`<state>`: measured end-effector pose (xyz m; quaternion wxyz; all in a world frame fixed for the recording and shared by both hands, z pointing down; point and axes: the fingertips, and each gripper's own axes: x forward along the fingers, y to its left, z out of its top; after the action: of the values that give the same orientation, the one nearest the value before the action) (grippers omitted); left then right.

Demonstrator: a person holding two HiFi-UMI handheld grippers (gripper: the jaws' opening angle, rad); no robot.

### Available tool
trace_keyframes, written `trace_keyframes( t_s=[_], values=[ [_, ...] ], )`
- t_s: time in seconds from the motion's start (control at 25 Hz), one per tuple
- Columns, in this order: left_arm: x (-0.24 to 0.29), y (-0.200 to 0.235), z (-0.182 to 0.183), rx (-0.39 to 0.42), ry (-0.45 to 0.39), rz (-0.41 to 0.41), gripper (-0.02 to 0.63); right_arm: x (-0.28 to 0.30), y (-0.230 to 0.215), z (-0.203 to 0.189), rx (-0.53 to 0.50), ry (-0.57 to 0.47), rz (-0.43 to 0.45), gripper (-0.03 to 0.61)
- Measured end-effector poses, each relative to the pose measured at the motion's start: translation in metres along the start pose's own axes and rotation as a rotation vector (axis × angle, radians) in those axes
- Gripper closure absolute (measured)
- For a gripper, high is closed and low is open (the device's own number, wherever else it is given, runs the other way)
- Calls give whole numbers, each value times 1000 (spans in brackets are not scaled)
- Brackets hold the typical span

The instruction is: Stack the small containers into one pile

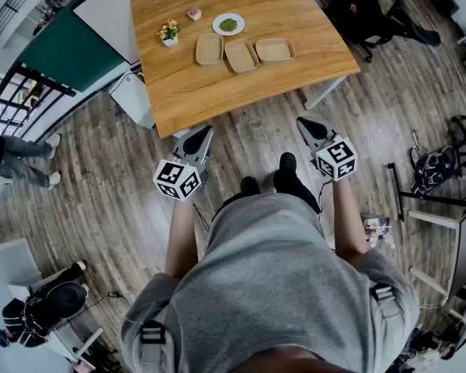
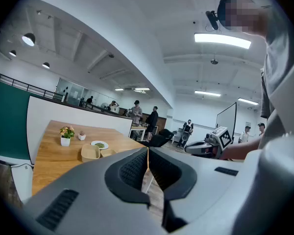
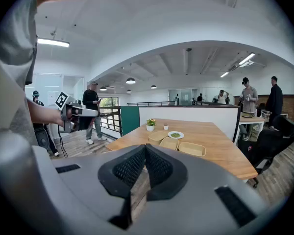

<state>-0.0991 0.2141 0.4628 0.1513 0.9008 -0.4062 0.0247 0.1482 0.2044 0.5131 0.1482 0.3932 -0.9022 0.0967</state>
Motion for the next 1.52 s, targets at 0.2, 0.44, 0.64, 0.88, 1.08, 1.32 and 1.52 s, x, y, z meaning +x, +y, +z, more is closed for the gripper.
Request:
trace_keyframes(
  t_s=[0.2, 0.44, 0.64, 0.88, 1.08, 1.32, 1.52],
  values=[
    [0, 4, -1, 1, -8, 5, 588, 5, 0, -1, -9, 2, 1, 574],
    [-9, 7, -4, -5, -8, 17, 588, 7, 5, -3, -9, 6, 3, 574],
    [-17, 7, -8, -7, -10, 34, 588, 6, 9, -4, 9, -17, 4, 572],
    [-20, 16, -10, -7, -11, 46, 588, 14, 14, -6, 9, -12, 4, 572],
    [-20, 15, -8, -3, -16, 46, 586, 14, 13, -5, 6, -17, 3, 572],
    [-19, 14, -9, -8, -25, 28, 564, 15, 14, -5, 6, -25, 2, 520],
    [-19, 16, -7, -6, -28, 17, 462, 19, 15, -5, 4, -24, -7, 409]
  ],
)
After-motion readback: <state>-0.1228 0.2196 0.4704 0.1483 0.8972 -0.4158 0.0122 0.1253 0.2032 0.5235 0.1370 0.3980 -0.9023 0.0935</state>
